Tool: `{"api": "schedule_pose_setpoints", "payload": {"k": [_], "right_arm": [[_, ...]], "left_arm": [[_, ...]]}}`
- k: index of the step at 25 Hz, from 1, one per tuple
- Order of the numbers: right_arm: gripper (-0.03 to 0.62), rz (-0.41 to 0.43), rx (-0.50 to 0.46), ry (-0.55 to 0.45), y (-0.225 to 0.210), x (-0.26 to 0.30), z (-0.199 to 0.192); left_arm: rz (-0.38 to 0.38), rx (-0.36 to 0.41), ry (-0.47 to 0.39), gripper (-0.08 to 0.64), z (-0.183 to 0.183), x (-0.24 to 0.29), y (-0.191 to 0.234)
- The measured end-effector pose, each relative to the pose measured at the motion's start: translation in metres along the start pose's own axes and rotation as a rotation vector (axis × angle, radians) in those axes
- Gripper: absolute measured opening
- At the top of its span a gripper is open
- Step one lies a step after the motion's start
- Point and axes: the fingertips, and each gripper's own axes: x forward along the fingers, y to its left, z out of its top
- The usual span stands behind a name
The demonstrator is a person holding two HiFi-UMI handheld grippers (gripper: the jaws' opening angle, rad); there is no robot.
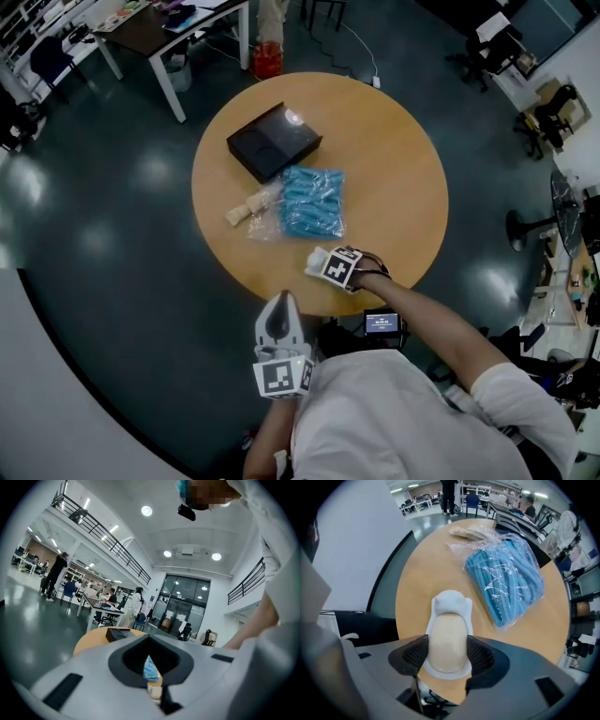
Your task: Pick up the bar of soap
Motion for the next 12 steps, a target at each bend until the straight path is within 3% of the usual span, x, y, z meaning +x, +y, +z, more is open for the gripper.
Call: {"api": "schedule_pose_setpoints", "payload": {"k": [8, 12], "right_arm": [[0.262, 0.015, 0.001, 0.128, 0.0, 0.006, 0.002], [0.261, 0.014, 0.001, 0.117, 0.0, 0.008, 0.002]], "left_arm": [[0.016, -0.022, -0.006, 0.003, -0.002, 0.003, 0.015], [0.013, -0.027, -0.004, 0.003, -0.006, 0.005, 0.016]]}}
